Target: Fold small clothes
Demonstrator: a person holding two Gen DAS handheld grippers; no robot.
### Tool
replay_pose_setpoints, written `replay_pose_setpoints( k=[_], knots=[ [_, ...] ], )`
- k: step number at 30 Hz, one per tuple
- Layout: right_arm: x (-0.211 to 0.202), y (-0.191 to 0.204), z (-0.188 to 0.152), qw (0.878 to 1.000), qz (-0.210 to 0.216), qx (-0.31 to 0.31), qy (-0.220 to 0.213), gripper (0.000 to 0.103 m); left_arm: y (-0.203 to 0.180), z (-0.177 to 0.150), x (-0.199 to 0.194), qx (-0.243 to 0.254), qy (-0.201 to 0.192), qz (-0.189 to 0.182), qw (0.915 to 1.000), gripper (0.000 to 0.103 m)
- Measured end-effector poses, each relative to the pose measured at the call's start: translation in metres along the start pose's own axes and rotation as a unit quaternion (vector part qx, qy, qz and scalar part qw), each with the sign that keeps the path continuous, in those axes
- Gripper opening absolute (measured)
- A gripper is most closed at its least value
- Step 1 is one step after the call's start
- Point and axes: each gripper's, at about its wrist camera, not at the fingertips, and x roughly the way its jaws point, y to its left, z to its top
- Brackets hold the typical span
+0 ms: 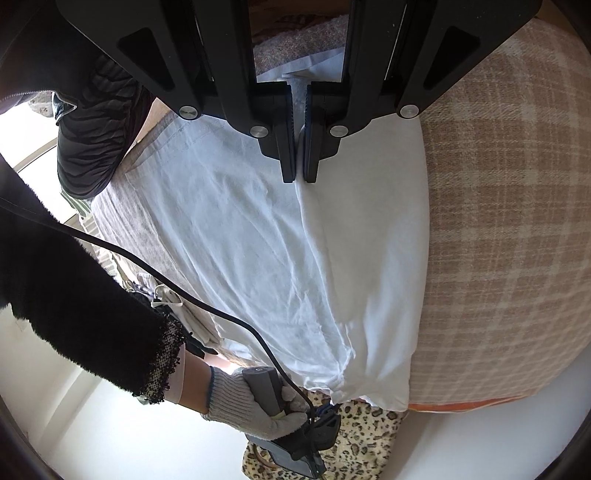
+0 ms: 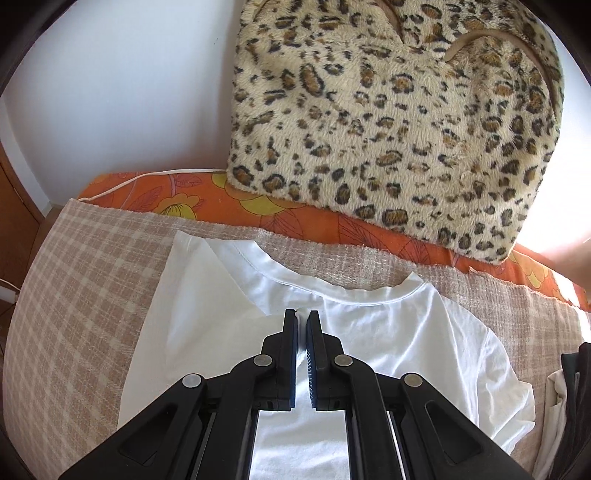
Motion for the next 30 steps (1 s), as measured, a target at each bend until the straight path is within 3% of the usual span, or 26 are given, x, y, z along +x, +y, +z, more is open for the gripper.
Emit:
replay_pose_setpoints(
  k=[5, 6, 8, 9, 10, 12, 14, 18, 21, 24, 30],
  knots=[
    [0.002, -0.006, -0.002, 1.000, 0.005, 0.003, 0.009, 0.002, -0.002, 0.000, 0.001, -0.008, 0.004, -0.018, 0.9998, 0.003],
    [0.003, -0.005, -0.003, 1.000, 0.003, 0.004, 0.009, 0.002, -0.002, 0.001, 0.001, -0.016, 0.008, -0.033, 0.9993, 0.004],
    [0.004, -0.004, -0.004, 1.000, 0.003, 0.006, 0.009, 0.004, -0.004, 0.001, 0.000, -0.032, 0.020, -0.095, 0.9948, 0.016],
    [0.006, -0.003, -0.004, 1.000, 0.010, 0.008, 0.014, 0.004, -0.007, 0.001, -0.002, -0.028, 0.021, -0.108, 0.9936, 0.021],
    [0.009, -0.002, -0.004, 1.000, 0.011, 0.009, 0.020, 0.009, -0.012, 0.000, -0.006, -0.012, 0.019, -0.101, 0.9947, 0.027],
    [0.009, 0.001, -0.006, 0.999, -0.004, 0.003, 0.036, 0.020, -0.017, -0.002, -0.014, 0.013, 0.008, -0.082, 0.9965, 0.027],
    [0.003, 0.004, -0.008, 0.999, -0.017, -0.008, 0.029, 0.032, -0.012, -0.003, -0.027, 0.005, -0.009, -0.073, 0.9973, 0.027],
    [-0.025, 0.002, -0.017, 1.000, -0.009, -0.008, 0.014, 0.034, 0.017, -0.008, -0.049, -0.036, -0.039, -0.019, 0.9984, 0.027],
    [-0.053, -0.007, -0.031, 1.000, 0.025, 0.004, 0.005, 0.035, 0.039, -0.017, -0.052, -0.080, -0.033, 0.000, 0.9962, 0.027],
    [-0.083, -0.010, -0.057, 0.997, 0.073, 0.005, 0.004, 0.036, 0.048, -0.024, -0.052, -0.094, -0.021, 0.022, 0.9951, 0.027],
    [-0.127, -0.005, -0.147, 0.979, 0.201, -0.001, 0.043, 0.037, 0.046, -0.032, -0.046, -0.094, -0.003, 0.046, 0.9945, 0.032]
  ],
)
